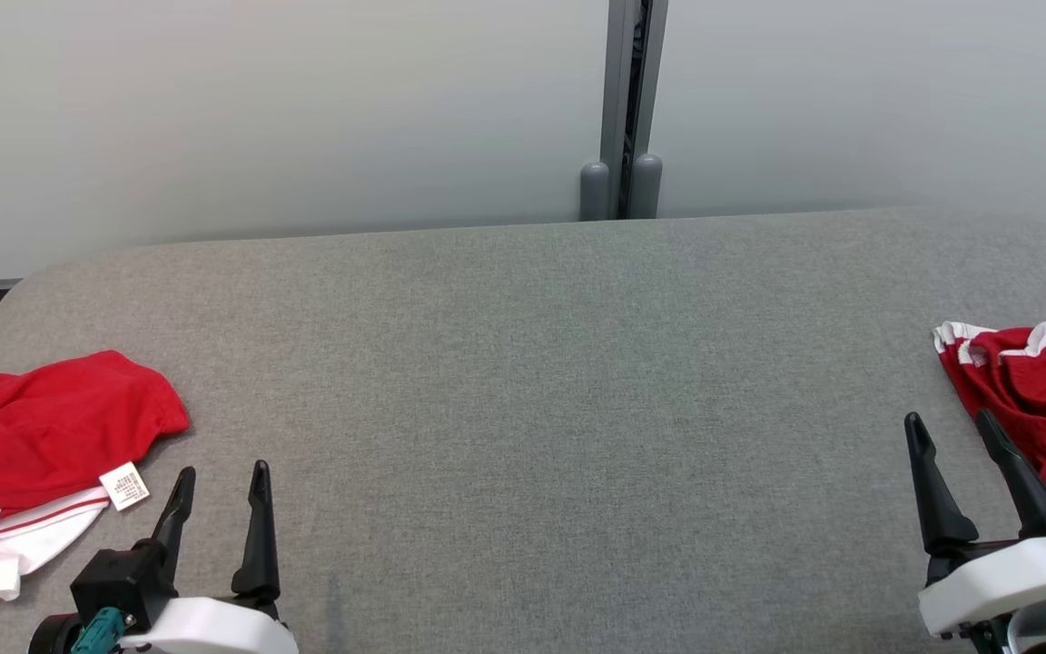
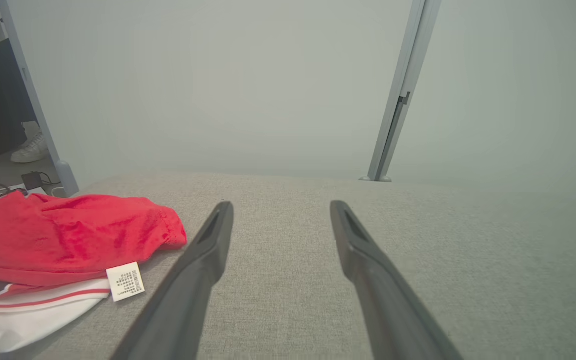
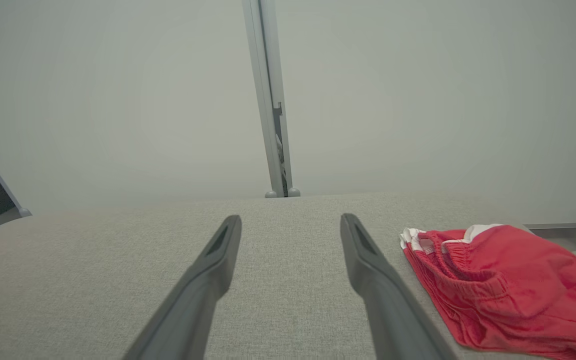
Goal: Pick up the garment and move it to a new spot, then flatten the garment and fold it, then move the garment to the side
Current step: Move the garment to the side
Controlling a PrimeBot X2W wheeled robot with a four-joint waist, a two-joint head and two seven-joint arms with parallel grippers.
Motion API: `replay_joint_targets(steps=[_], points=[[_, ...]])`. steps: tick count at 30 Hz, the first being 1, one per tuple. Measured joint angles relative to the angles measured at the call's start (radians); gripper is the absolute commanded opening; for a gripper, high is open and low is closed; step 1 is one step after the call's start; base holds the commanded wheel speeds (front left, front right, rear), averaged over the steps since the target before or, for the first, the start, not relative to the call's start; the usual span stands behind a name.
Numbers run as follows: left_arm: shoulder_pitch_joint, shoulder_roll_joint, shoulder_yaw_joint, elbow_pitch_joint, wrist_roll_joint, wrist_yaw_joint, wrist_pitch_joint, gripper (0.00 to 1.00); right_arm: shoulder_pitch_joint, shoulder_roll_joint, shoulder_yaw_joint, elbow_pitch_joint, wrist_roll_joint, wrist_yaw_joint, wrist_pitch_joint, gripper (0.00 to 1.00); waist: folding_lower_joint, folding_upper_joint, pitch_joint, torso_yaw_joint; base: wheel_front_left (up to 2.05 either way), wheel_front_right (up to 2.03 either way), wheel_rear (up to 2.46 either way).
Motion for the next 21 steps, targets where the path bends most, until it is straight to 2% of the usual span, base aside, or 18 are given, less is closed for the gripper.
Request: replay_joint_targets(steps=[21], points=[[-0.006,0.010,-0.010,0.039,-0.015,-0.003,0.008,1.00,0.057,0.038,-0.055,-0.089,-0.026,0.000,0.049,1.00,0.0000,0.0000,-0.007,0.009,0.00,0.00,0.00]])
